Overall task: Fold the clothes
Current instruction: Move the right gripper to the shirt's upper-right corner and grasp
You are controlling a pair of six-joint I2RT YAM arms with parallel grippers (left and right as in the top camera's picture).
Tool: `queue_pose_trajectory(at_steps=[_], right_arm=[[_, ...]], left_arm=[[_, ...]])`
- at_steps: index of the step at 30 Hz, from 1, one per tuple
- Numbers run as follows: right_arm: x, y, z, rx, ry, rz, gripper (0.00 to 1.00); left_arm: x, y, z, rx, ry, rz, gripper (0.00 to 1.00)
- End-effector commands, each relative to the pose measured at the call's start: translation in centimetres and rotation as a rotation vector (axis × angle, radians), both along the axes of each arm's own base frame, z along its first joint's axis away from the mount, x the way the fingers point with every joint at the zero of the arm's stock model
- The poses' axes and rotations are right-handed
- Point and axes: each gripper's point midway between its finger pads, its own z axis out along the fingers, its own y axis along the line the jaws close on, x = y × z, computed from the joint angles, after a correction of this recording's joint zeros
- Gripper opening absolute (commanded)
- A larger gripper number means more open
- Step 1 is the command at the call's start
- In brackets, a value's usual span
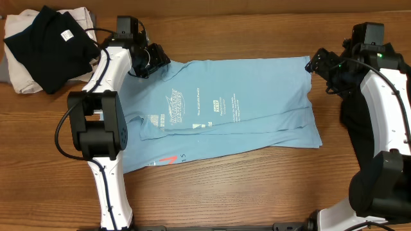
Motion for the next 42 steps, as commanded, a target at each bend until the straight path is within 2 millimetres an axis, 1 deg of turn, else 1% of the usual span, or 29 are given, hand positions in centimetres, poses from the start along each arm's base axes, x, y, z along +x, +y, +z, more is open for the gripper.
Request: queue_pose_trajectory(at_steps=[1,5,8,9,10,11,12,22,25,26,27,28,29,30,31,34,39,41,42], right_arm=[[0.2,0.1,0.8,0.000,-0.019,0.010,0.95],[0.2,0.1,0.7,0.000,-0.018,0.010,0.96],[0.2,0.1,0.7,0.000,-0.018,0.009,0.95],[0.2,0.1,0.7,0.001,-0.018,0.009,0.95],[0.2,0.1,0.7,0.002,-0.018,0.006,0.95],[0.2,0.1,0.7,0.002,-0.017,0.006,0.94],[0.2,0.1,0.7,0.001,-0.017,0.006,0.94],[0.2,0.1,0.7,0.002,-0.018,0.006,0.94],[0.2,0.1,0.8,0.002,-0.018,0.006,0.94],[0.2,0.1,0.8,0.001,-0.020,0.006,0.94],[0.3,0.1,0.8,0.001,-0.023,0.006,0.94],[0.4,0.1,0.8,0.001,-0.026,0.006,0.93],[0.5,0.1,0.9,-0.001,-0.031,0.008,0.92],[0.7,0.3,1.0,-0.004,-0.043,0.017,0.92],[0.9,0.4,1.1,-0.005,-0.051,0.020,0.92],[2.2,1.0,1.8,-0.013,-0.108,0.037,0.90],[5.6,2.7,3.9,-0.005,-0.274,0.088,0.89],[6.8,2.9,4.2,-0.012,-0.317,0.095,0.89],[7.4,2.8,4.0,-0.019,-0.329,0.091,0.89]], left_arm=[[0.2,-0.4,0.0,-0.043,0.025,0.051,0.58],[0.7,-0.2,0.2,-0.039,0.006,0.060,0.59],[1.3,-0.3,0.5,-0.049,-0.014,0.074,0.57],[1.4,-0.3,0.5,-0.052,-0.018,0.081,0.55],[1.7,-0.5,0.7,-0.057,-0.026,0.086,0.46],[1.7,-0.6,0.7,-0.058,-0.031,0.084,0.41],[1.8,-0.7,0.8,-0.058,-0.035,0.082,0.40],[1.8,-1.5,0.5,-0.038,-0.037,0.071,0.39],[1.7,-1.8,-0.2,-0.038,-0.025,0.069,0.39],[1.6,-1.8,-0.8,-0.038,-0.015,0.070,0.39],[1.6,-1.8,-0.9,-0.039,-0.012,0.071,0.36],[1.6,-1.8,-1.2,-0.038,-0.007,0.072,0.31],[1.6,-1.8,-1.5,-0.037,-0.005,0.072,0.23],[1.6,-1.6,-1.5,-0.036,-0.007,0.075,0.08],[1.8,-1.4,-1.5,-0.032,-0.012,0.077,0.04],[2.2,-0.9,-1.2,-0.031,-0.035,0.078,0.04],[2.2,-0.3,-1.2,-0.035,-0.030,0.090,0.04],[2.1,-0.2,-1.3,-0.034,-0.025,0.091,0.04],[2.0,-0.2,-1.3,-0.034,-0.021,0.091,0.04]])
